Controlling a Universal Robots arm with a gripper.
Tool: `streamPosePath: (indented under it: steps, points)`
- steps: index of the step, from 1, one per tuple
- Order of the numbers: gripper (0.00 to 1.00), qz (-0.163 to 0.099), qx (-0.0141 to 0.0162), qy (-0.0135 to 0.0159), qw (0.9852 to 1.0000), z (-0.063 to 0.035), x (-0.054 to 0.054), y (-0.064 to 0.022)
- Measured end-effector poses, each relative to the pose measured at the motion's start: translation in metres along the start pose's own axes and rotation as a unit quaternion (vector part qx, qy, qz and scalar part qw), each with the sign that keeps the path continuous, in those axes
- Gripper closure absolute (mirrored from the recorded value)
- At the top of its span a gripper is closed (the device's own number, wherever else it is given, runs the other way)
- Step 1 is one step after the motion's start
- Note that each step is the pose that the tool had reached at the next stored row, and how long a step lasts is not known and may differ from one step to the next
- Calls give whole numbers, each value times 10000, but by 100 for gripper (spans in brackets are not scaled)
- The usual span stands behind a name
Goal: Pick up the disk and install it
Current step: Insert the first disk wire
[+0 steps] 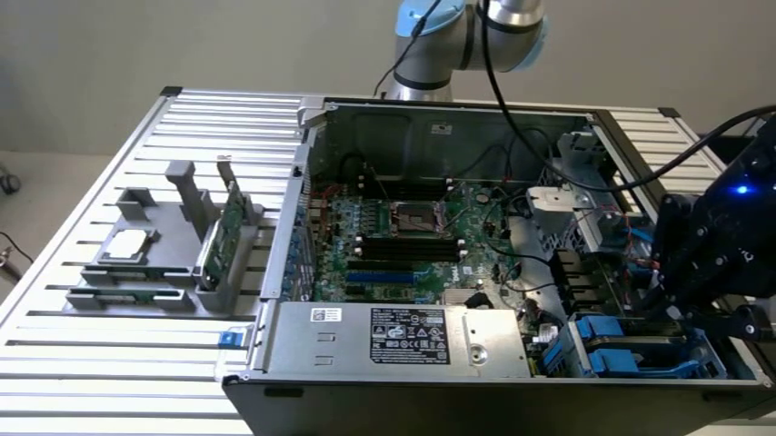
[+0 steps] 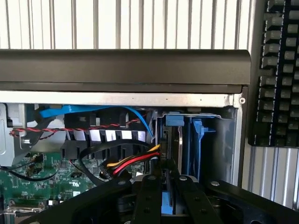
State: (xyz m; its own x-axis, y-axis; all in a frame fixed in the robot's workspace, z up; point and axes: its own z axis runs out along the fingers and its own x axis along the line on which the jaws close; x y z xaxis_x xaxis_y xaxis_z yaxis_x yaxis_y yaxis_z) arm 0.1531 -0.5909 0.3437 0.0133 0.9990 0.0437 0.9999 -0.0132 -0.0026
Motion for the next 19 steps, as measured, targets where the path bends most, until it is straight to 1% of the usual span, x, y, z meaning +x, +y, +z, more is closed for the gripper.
streamPosePath:
  steps: [2, 6, 7, 10, 11, 13, 19]
  points:
    - [84, 47, 3, -15, 10000, 2, 1, 10]
    - [84, 128, 17, -77, 9999, 5, 3, 19]
    - [84, 142, 19, -85, 9999, 7, 6, 20]
    - [84, 175, 24, -99, 9998, 14, 22, 21]
    - [84, 177, 28, -112, 9998, 16, 34, 21]
    - [84, 182, 38, -147, 9997, 20, 56, 22]
    - [84, 205, 61, -268, 9994, 29, 102, 31]
